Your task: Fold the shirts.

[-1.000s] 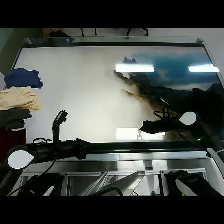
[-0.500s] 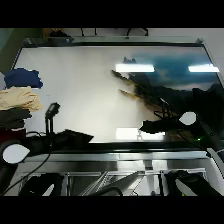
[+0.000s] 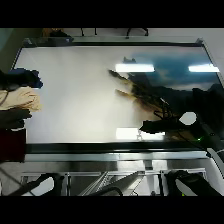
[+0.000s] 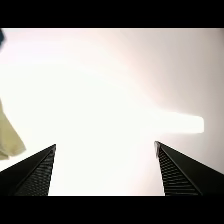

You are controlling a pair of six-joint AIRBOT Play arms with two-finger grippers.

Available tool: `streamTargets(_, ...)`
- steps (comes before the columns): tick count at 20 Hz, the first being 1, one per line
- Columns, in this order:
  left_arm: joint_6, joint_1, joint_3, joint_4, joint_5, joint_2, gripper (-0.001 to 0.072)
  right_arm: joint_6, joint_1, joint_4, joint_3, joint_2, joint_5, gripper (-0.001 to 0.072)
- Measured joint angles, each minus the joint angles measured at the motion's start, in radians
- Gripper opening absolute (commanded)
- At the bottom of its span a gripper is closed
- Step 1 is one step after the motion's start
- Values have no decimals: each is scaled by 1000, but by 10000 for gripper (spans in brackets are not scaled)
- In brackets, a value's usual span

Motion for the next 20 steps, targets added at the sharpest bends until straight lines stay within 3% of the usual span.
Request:
streamTargets(4,21,100,400,83,6,-446,710,0,0,0,0,0,0,21)
streamTargets(7,26,124,550,164,75,-680,710,0,0,0,0,0,0,21)
streamTargets(13,29,135,478,329,447,-839,710,0,0,0,0,0,0,22)
streamTargets(17,29,123,544,368,541,-925,705,0,0,0,0,0,0,21)
streamTargets(18,30,119,557,374,556,-941,532,0,0,0,0,0,0,22)
streamTargets(20,40,113,559,380,582,-960,113,0,0,0,0,0,0,21)
